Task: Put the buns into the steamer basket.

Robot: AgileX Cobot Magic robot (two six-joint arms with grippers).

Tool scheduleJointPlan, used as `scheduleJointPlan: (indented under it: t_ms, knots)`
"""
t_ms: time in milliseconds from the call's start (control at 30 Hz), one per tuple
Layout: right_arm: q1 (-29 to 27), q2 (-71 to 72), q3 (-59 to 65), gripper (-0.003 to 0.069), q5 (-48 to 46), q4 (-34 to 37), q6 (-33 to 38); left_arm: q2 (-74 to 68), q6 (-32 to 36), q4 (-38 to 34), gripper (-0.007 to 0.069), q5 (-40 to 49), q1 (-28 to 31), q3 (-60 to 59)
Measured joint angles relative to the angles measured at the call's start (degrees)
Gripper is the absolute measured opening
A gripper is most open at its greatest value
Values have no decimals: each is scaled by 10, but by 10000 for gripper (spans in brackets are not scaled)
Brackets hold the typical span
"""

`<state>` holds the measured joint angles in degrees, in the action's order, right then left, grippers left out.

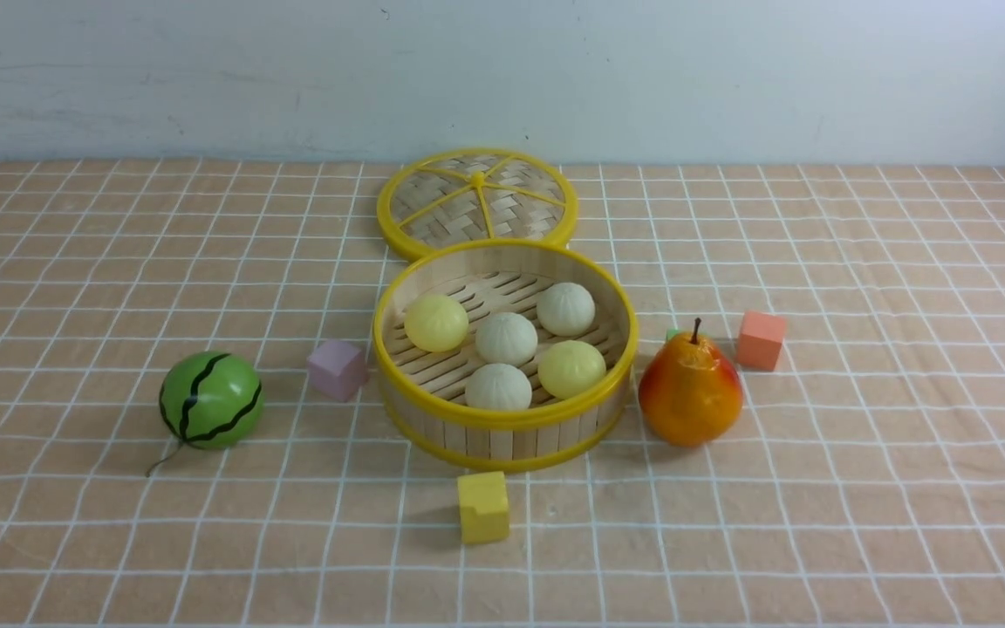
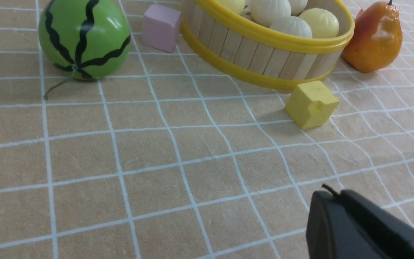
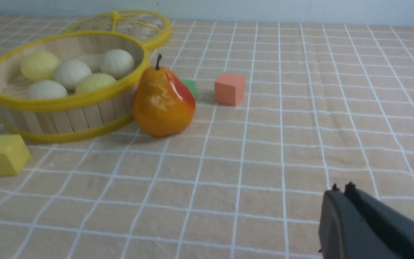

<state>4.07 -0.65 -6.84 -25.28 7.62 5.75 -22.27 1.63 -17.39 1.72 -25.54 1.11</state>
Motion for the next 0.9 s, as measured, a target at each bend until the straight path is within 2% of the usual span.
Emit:
scheduleJointPlan:
  t_ms: [133,267,900]
  knots:
    - [-1,12,78,0,33,-23,-49,0,0,0,17,0,0,0]
    - [-1,12,79,0,33,-44,-70,0,0,0,18,0,0,0]
    - [-1,12,79,10,32,-52,-77,0,0,0,39,0,0,0]
